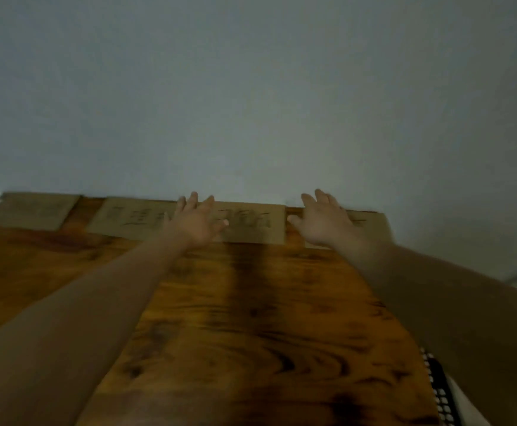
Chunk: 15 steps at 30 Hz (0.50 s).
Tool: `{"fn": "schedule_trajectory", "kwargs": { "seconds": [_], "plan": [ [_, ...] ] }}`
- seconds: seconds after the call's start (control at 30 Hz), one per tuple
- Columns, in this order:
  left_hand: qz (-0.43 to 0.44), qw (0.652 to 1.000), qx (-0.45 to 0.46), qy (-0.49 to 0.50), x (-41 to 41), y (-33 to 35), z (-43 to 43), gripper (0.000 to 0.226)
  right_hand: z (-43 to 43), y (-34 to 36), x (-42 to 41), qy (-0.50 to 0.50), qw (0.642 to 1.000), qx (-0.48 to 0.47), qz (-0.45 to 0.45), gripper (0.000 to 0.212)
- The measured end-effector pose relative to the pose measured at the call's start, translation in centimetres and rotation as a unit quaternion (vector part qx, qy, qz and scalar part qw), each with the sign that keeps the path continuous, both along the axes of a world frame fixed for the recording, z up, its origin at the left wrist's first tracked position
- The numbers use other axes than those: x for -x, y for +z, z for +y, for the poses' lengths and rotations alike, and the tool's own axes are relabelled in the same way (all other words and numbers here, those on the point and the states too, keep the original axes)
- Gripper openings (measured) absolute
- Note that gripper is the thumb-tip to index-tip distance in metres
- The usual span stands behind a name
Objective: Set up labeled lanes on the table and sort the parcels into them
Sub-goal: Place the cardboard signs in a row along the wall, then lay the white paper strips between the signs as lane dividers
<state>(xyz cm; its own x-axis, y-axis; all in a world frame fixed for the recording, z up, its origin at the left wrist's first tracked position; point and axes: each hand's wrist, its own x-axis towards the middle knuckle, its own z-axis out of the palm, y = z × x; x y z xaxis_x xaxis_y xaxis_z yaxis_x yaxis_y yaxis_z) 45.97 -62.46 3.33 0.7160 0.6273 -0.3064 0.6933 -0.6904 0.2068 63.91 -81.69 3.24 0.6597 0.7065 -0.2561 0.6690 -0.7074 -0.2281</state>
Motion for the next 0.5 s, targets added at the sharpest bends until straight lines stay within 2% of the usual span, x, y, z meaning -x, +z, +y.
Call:
{"fn": "schedule_trajectory", "kwargs": {
  "seconds": [0.2, 0.3, 0.5],
  "plan": [
    [-0.012, 0.996, -0.039, 0.074, 20.7, 6.9, 7.7, 0.078, 10.3, 6.3, 15.6, 0.091, 0.996, -0.013, -0.009, 0.075],
    [-0.044, 0.99, -0.058, 0.124, 30.9, 9.6, 10.2, 0.077, 14.4, 8.6, 24.1, 0.118, 0.992, -0.025, -0.019, 0.075],
    [-0.092, 0.97, -0.042, 0.223, 48.0, 13.2, 13.5, 0.077, 21.9, 11.6, 39.0, 0.194, 0.98, -0.031, -0.005, 0.075]
  ]
}}
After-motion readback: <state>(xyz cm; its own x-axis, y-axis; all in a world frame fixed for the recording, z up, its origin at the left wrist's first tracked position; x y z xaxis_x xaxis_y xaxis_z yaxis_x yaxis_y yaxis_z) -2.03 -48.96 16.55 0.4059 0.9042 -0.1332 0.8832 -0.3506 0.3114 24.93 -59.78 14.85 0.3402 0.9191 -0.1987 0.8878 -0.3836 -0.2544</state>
